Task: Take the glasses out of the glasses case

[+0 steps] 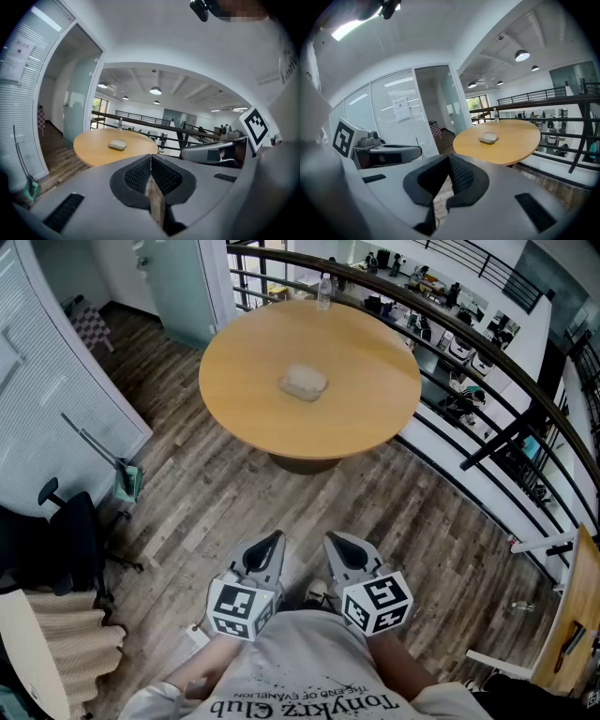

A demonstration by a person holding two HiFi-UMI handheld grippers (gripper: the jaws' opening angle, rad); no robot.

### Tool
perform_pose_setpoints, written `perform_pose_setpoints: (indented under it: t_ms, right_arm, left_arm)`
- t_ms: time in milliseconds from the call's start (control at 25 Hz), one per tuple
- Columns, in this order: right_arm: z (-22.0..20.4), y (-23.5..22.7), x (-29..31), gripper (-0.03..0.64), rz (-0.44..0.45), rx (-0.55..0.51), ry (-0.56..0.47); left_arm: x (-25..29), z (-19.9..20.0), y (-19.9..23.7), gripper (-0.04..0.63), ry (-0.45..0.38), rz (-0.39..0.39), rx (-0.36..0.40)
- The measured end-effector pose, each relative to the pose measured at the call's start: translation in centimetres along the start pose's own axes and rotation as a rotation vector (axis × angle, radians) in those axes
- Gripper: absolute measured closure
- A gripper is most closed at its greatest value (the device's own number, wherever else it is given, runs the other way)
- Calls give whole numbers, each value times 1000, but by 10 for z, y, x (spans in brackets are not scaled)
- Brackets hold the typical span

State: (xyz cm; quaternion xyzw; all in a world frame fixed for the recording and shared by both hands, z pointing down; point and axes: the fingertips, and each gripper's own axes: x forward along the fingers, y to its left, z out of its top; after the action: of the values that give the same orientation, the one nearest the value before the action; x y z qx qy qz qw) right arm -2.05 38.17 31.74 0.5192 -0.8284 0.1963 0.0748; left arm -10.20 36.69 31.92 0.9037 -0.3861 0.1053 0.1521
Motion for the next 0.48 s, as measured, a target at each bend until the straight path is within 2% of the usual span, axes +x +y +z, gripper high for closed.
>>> perform_pose_setpoints:
  t_ms: [480]
  right_arm:
    - [2, -10, 4, 592, 14, 22, -5]
  left_arm:
    - [9, 3, -1, 571, 0, 8, 0]
